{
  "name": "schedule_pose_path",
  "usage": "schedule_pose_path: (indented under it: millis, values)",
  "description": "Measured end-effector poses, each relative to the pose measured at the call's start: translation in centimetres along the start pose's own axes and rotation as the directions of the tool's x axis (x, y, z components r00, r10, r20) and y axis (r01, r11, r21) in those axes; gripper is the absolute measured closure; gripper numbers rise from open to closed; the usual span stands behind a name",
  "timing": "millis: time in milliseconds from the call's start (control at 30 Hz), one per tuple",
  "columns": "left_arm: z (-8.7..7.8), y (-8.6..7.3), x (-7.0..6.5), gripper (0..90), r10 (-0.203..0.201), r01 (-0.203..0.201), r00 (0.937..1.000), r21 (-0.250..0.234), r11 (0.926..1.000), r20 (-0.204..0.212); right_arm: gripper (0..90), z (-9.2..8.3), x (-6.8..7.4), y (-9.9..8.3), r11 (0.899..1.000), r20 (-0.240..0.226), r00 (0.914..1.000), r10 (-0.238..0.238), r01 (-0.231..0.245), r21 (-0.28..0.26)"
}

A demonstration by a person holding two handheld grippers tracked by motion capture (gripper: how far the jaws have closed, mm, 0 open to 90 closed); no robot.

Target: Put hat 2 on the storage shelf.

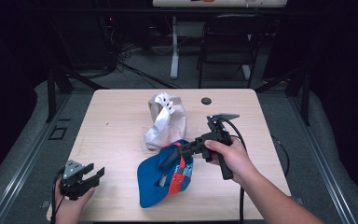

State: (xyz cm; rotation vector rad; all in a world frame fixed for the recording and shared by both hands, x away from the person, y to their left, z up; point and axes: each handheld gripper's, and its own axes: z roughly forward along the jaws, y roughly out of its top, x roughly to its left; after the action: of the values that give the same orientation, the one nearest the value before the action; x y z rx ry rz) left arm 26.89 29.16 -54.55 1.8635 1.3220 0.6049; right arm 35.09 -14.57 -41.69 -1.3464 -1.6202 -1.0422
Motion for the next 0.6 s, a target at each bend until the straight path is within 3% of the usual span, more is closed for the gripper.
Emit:
schedule_pose_path:
  millis: [200,600]
  values:
    - [0.0,0.0,0.1,50.6,-0.002,0.002,1.0,0.0,1.0,-0.003,78.3,-1.0,1.1,0.1,1.0,0.004,1.0,-0.008,0.008,-0.017]
    - [0.0,0.0,0.0,50.6,0.001,-0.001,1.0,0.0,1.0,-0.005,78.3,-5.7,3.1,0.2,0.994,0.044,0.999,-0.008,0.013,-0.109]
